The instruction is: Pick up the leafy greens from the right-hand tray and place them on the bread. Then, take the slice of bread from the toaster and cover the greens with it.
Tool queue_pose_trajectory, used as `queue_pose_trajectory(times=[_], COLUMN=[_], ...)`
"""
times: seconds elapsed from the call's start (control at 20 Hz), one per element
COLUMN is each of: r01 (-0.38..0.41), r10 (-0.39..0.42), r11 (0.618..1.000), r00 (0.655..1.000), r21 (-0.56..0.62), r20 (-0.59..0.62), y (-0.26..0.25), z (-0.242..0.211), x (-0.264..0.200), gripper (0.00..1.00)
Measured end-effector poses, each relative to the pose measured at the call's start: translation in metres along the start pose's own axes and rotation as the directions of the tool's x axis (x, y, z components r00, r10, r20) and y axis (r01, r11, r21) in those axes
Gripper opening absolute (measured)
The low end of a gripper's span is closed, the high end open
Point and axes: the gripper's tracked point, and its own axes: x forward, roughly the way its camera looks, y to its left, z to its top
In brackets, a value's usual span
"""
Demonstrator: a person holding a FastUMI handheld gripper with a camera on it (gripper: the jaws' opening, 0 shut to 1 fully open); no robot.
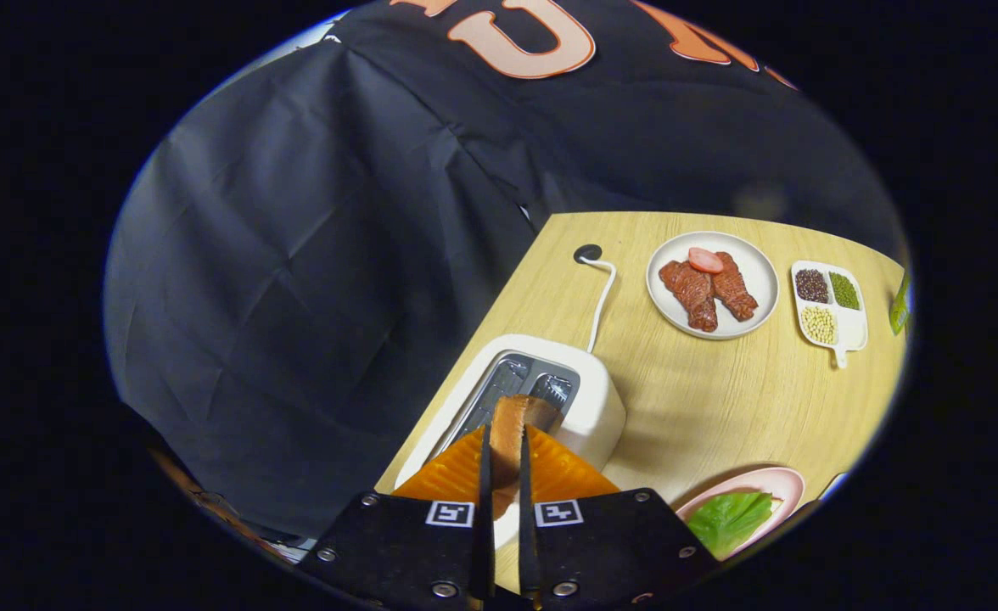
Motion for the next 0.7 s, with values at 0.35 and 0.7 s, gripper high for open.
queue_pose_trajectory(times=[0.35, 0.7], r01=[-0.085, -0.1], r10=[0.081, 0.091], r11=[0.996, 0.995], r00=[0.987, 0.969], r21=[0.024, 0.028], r20=[0.142, 0.231], y=[-0.001, -0.033], z=[0.012, 0.001], x=[-0.059, -0.119], gripper=[0.11, 0.11])
